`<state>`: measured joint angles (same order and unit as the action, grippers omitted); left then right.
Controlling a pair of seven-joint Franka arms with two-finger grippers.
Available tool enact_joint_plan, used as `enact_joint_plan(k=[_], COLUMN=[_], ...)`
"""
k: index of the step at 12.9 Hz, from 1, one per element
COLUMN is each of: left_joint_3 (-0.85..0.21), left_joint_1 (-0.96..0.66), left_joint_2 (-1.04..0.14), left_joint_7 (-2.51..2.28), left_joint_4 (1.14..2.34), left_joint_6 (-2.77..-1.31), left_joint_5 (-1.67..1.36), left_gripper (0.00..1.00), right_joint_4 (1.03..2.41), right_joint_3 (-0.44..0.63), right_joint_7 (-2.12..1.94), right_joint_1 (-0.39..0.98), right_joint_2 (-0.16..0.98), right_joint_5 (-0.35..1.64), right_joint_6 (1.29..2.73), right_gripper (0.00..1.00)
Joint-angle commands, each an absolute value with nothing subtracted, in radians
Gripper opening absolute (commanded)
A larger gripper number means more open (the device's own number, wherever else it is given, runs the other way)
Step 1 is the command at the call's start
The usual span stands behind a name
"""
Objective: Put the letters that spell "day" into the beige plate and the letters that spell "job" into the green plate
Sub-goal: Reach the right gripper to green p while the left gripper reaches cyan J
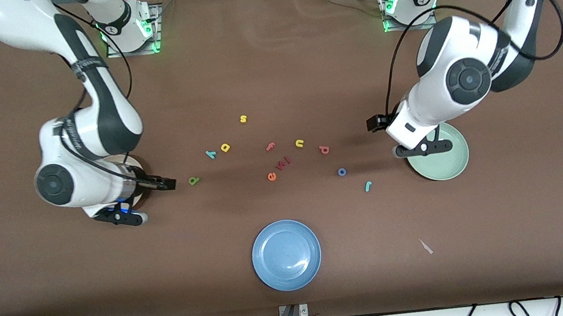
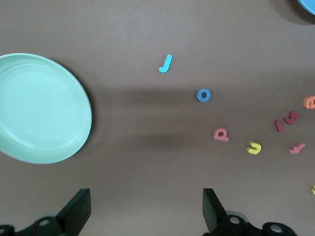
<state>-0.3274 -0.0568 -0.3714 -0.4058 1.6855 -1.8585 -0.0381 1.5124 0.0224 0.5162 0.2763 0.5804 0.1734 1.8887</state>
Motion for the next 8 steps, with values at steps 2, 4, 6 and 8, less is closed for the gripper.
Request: enact_joint_plan(k=[2, 4, 6, 8], left_joint_3=[-0.327, -0.328, -0.328, -0.327], left_joint_1=[-0.063, -0.063, -0.064, -0.093], left_joint_2=[-0.520, -0.580, -0.618, -0.650], left_joint_7=[-0.397, -0.327, -0.256, -0.244], left_joint_4=[1.566, 1.543, 1.545, 1.545], left_joint_6=[-1.871, -1.931, -1.992, -2.040], left_joint_5=[-0.040, 0.004, 0.035, 0.080], left_gripper=[1.00, 1.00, 1.00, 1.00], right_joint_4=[1.505, 1.526, 1.589, 1.691], right_joint_3=[0.029, 0.028, 0.026, 0.025], right_joint_7=[0.802, 0.885, 0.955, 0.962], right_joint_1=[0.348, 0.360, 0.367, 0.370], right_joint_2=[0.633, 0.643, 0.634, 0.591], right_joint_5=[0.138, 0.146, 0.149, 0.149], right_joint_6=[1.966, 2.023, 2.092, 2.190], right_gripper=[1.00, 1.00, 1.00, 1.00])
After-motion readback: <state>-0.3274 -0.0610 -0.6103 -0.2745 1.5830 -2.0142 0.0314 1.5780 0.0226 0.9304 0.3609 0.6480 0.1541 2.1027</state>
